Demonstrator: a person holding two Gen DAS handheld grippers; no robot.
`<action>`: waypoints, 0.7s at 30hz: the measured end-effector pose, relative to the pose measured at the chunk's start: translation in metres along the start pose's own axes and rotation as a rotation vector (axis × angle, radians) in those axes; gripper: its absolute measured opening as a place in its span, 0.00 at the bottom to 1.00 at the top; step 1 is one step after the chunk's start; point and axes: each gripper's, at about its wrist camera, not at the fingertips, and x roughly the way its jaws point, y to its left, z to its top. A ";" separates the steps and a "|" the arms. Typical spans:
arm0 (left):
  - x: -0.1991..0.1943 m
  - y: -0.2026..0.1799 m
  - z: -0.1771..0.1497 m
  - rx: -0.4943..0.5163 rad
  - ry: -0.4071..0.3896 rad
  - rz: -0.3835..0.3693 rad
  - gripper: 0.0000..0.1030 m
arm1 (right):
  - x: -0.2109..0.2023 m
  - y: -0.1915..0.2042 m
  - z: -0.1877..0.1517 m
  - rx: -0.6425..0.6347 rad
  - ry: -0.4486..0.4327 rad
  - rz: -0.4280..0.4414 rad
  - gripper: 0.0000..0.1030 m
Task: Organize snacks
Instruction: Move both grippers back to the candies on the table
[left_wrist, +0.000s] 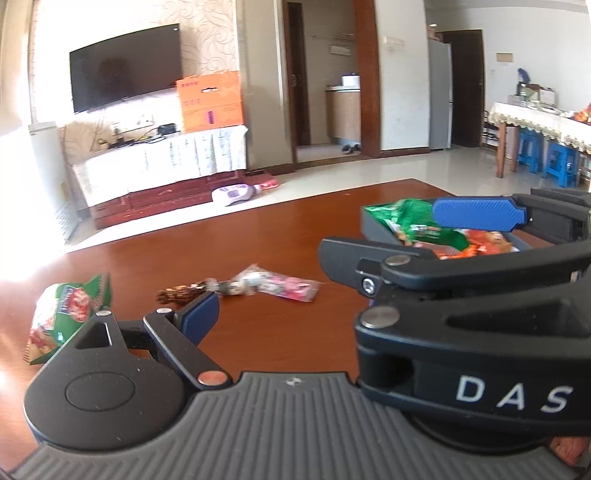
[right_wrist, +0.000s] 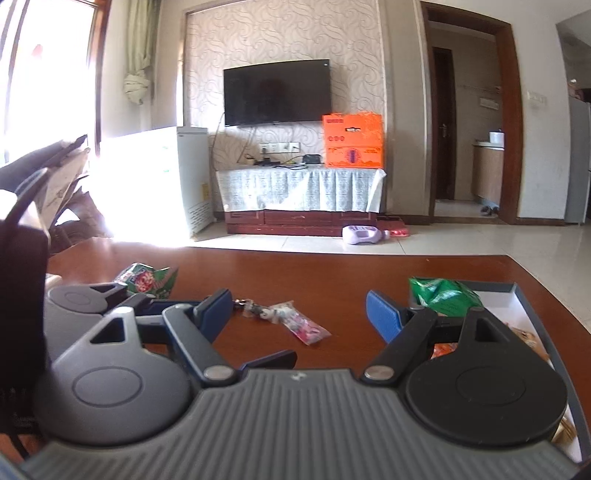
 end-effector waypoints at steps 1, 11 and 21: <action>0.002 0.005 -0.001 -0.002 0.003 0.010 0.89 | 0.003 0.003 0.000 -0.010 -0.003 0.005 0.79; 0.045 0.059 -0.009 -0.076 0.098 0.077 0.88 | 0.059 0.009 0.003 -0.102 0.136 -0.015 0.79; 0.098 0.084 -0.006 -0.139 0.154 0.058 0.88 | 0.075 -0.019 -0.009 -0.066 0.233 -0.063 0.79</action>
